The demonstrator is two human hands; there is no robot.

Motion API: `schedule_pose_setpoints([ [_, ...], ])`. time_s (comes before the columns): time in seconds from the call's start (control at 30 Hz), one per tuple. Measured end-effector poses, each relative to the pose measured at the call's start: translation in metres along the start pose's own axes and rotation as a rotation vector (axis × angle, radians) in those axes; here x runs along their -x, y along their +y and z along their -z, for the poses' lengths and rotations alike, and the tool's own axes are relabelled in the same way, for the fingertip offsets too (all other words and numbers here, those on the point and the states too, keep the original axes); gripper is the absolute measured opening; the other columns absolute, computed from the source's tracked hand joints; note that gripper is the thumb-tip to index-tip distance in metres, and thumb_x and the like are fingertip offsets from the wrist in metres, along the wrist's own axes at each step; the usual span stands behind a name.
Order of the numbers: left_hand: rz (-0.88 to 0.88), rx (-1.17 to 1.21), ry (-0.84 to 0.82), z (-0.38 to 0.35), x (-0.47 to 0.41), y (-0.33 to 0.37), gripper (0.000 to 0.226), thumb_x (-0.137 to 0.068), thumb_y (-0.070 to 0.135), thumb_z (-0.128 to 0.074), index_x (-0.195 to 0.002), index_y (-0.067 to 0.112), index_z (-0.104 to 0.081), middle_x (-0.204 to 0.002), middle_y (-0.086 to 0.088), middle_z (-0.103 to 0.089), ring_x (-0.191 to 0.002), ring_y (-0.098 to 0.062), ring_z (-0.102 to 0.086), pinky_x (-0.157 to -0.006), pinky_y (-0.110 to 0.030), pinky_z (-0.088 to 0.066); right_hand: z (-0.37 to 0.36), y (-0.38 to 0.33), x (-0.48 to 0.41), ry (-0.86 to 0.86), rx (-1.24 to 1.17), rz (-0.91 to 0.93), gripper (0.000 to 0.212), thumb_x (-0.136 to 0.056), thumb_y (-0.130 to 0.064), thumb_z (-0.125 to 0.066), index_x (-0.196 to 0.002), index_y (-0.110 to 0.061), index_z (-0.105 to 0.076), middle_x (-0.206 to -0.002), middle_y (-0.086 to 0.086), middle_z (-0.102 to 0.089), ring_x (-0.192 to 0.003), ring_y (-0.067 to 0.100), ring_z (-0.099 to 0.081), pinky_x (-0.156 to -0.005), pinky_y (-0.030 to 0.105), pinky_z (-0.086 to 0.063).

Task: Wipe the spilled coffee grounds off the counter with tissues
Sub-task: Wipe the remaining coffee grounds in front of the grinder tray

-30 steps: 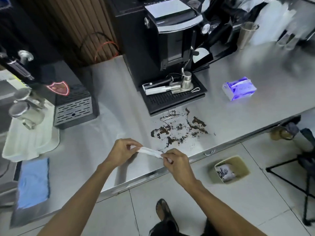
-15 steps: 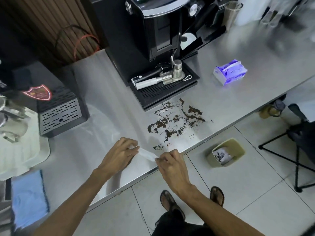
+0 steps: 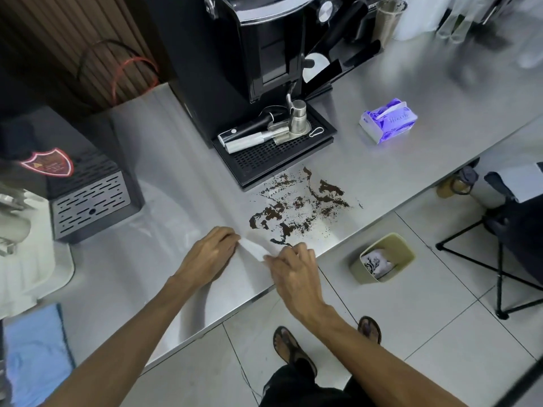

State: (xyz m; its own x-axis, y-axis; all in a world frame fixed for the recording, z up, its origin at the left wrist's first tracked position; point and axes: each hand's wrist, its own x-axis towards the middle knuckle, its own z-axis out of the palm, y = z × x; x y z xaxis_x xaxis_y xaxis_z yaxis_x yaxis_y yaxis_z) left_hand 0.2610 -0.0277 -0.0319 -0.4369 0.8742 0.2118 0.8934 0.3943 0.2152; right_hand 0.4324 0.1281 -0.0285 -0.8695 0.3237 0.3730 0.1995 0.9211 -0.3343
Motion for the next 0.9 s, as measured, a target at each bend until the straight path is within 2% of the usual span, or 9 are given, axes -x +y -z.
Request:
schedule_pose_setpoints([
  [0.13, 0.019, -0.035, -0.03, 0.002, 0.015, -0.013, 0.031, -0.096, 0.021, -0.044, -0.101, 0.008, -0.071, -0.105, -0.002, -0.064, -0.097, -0.018, -0.061, -0.075, -0.03, -0.055, -0.016, -0.026, 0.01, -0.064, -0.003, 0.034, 0.024, -0.084, -0.014, -0.069, -0.107, -0.019, -0.073, -0.075, -0.004, -0.053, -0.077, 0.017, -0.036, -0.062, 0.031, -0.031],
  [0.27, 0.005, -0.08, 0.009, -0.005, -0.012, -0.001, 0.015, -0.087, 0.005, -0.063, -0.099, 0.005, -0.072, -0.102, -0.006, -0.066, -0.092, -0.022, -0.063, -0.071, -0.028, -0.054, -0.017, -0.017, 0.005, -0.074, 0.019, -0.049, 0.026, -0.083, -0.017, -0.072, -0.108, -0.019, -0.073, -0.075, -0.005, -0.051, -0.076, 0.017, -0.037, -0.061, 0.03, -0.028],
  [0.37, -0.027, -0.074, -0.002, -0.015, -0.042, 0.007, 0.021, -0.083, 0.002, -0.072, -0.103, 0.005, -0.071, -0.103, -0.006, -0.066, -0.093, -0.022, -0.062, -0.078, -0.027, -0.052, -0.014, 0.002, -0.007, -0.047, 0.07, -0.131, 0.025, -0.084, -0.016, -0.072, -0.109, -0.019, -0.073, -0.076, -0.005, -0.053, -0.076, 0.016, -0.036, -0.063, 0.029, -0.022],
  [0.47, -0.063, -0.082, -0.02, -0.017, -0.055, 0.006, 0.022, -0.085, 0.001, -0.069, -0.107, 0.002, -0.068, -0.105, -0.009, -0.065, -0.095, -0.025, -0.062, -0.076, -0.035, -0.057, -0.013, 0.009, -0.012, -0.013, 0.075, -0.156, 0.024, -0.085, -0.015, -0.071, -0.108, -0.021, -0.073, -0.076, -0.005, -0.054, -0.076, 0.016, -0.035, -0.063, 0.029, -0.025],
  [0.63, -0.004, -0.098, 0.06, 0.002, -0.02, -0.02, 0.022, -0.093, 0.011, -0.054, -0.105, 0.002, -0.07, -0.106, -0.009, -0.066, -0.097, -0.023, -0.061, -0.077, -0.032, -0.054, -0.022, -0.028, -0.015, 0.015, 0.003, -0.082, 0.019, -0.091, -0.022, -0.062, -0.106, -0.018, -0.073, -0.073, -0.006, -0.054, -0.075, 0.015, -0.035, -0.058, 0.03, -0.031],
  [0.73, -0.001, -0.148, 0.03, 0.009, -0.013, -0.032, 0.03, -0.09, 0.014, -0.047, -0.1, 0.002, -0.072, -0.102, -0.012, -0.069, -0.093, -0.027, -0.066, -0.071, -0.032, -0.058, -0.039, -0.051, -0.019, -0.036, 0.002, -0.094, 0.019, -0.089, -0.014, -0.061, -0.104, -0.018, -0.073, -0.075, 0.0, -0.055, -0.075, 0.02, -0.039, -0.061, 0.035, -0.031],
  [0.83, -0.026, -0.15, 0.016, 0.007, -0.031, -0.033, 0.016, -0.085, 0.005, -0.064, -0.097, 0.001, -0.073, -0.099, -0.012, -0.071, -0.091, -0.028, -0.068, -0.071, -0.032, -0.058, -0.046, -0.053, -0.024, -0.052, 0.022, -0.118, 0.021, -0.087, -0.014, -0.063, -0.106, -0.017, -0.071, -0.078, 0.001, -0.055, -0.077, 0.022, -0.041, -0.063, 0.035, -0.03],
  [0.9, -0.051, -0.144, -0.02, -0.001, -0.051, -0.028, 0.023, -0.076, 0.0, -0.077, -0.099, 0.002, -0.072, -0.101, -0.011, -0.071, -0.094, -0.026, -0.068, -0.074, -0.032, -0.057, -0.041, -0.043, -0.028, -0.048, 0.045, -0.152, 0.019, -0.091, -0.017, -0.061, -0.107, -0.016, -0.071, -0.078, 0.001, -0.055, -0.076, 0.021, -0.042, -0.062, 0.035, -0.03],
])
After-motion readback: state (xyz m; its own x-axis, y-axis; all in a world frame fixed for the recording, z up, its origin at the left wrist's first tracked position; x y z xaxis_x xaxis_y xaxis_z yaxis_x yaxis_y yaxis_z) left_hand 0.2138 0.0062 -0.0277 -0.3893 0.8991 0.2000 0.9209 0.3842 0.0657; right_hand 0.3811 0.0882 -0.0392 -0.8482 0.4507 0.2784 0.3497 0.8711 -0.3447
